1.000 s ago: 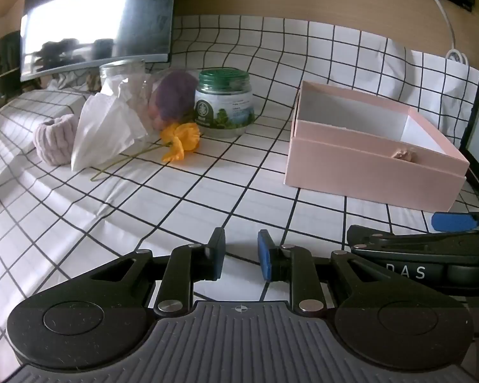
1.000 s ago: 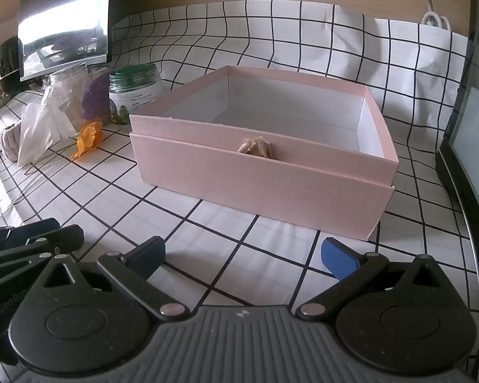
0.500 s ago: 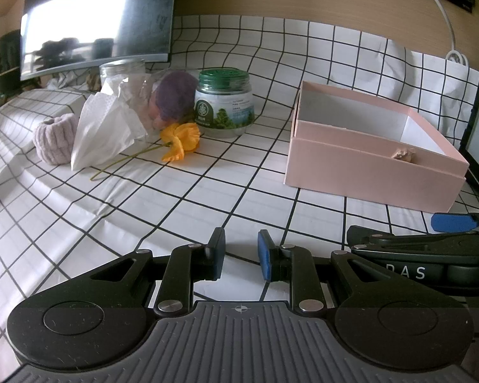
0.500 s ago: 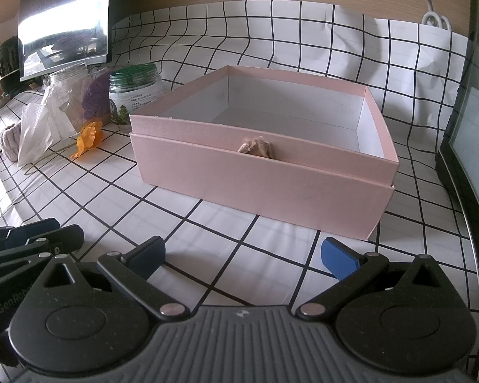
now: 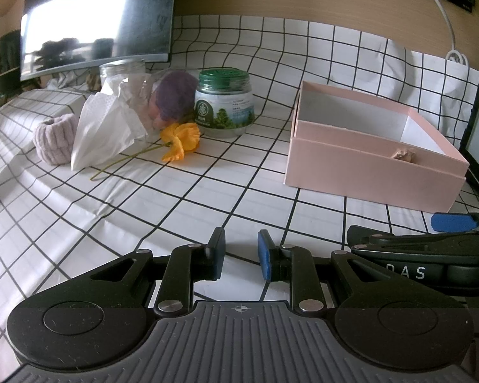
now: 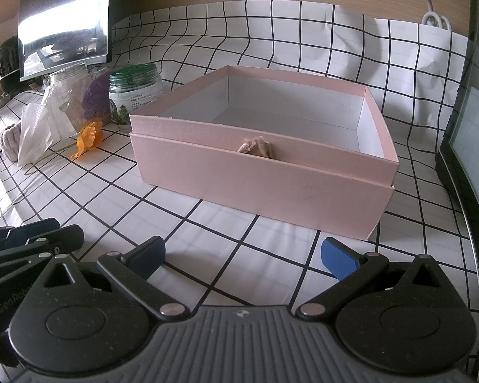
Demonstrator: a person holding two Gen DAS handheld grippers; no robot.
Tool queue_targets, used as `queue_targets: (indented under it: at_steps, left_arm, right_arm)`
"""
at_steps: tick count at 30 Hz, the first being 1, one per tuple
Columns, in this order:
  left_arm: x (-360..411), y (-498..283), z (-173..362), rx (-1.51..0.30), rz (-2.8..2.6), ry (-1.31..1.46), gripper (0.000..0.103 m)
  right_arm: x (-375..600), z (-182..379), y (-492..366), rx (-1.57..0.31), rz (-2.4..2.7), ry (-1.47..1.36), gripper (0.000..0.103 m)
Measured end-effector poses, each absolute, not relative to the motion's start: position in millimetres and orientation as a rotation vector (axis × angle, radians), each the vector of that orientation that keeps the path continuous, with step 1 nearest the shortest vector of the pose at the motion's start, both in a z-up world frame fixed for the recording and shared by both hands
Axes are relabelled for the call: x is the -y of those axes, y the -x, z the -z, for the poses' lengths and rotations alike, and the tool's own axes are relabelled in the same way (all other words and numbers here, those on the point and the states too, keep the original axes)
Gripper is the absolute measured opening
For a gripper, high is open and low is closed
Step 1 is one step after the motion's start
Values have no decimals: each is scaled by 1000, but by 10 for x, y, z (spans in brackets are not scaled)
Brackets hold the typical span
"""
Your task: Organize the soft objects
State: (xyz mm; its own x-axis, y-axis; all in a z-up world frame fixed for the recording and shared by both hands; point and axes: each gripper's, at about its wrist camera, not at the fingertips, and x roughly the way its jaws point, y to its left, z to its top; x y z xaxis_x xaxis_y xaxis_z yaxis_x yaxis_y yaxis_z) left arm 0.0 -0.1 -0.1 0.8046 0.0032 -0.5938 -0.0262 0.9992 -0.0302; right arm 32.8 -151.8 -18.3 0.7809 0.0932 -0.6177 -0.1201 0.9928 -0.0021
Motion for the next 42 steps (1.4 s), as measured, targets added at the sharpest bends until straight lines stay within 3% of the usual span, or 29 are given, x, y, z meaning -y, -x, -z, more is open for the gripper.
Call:
queue_targets:
  at_steps: [42]
  left_arm:
    - [-26,-112,-114,-637,-17,31,25]
  right_arm:
    - [1517,182,-332,-665,-115,42,103]
